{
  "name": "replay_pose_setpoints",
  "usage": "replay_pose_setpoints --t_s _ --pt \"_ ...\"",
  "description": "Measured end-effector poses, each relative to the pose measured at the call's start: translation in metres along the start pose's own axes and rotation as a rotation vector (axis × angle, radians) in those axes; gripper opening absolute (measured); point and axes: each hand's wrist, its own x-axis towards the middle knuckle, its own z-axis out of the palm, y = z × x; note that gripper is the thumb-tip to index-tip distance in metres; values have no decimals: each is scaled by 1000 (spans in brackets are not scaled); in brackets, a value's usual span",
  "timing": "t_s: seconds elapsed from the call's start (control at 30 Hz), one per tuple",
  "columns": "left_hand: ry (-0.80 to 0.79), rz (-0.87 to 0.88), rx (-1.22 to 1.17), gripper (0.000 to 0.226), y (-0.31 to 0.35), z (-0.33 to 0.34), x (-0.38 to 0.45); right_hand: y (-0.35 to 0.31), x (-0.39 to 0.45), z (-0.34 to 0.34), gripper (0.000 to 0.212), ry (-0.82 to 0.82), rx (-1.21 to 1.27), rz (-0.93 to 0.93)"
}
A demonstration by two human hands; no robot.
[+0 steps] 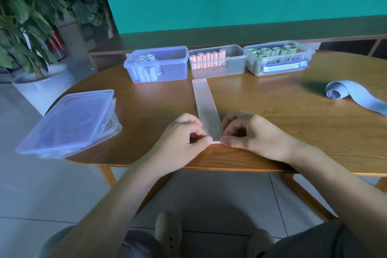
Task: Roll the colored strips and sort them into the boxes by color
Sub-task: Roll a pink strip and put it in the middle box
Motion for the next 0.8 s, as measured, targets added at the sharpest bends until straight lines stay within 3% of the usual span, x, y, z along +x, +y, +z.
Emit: replay_pose_setpoints --t_s 0.17,0.33,0.53,0.8 --pt "-11 -10 -48 4 0 -1 4 -2 6 -3 15 33 -12 63" --pt "-16 81 -90 13 -2 0 3 3 5 -2 10 -18 81 -67" --pt "19 134 -20 11 -7 4 3 6 1 0 10 -46 -55 -210" --pt "33 87 -6 5 -3 2 6 3 -1 1 17 6 -82 -148"
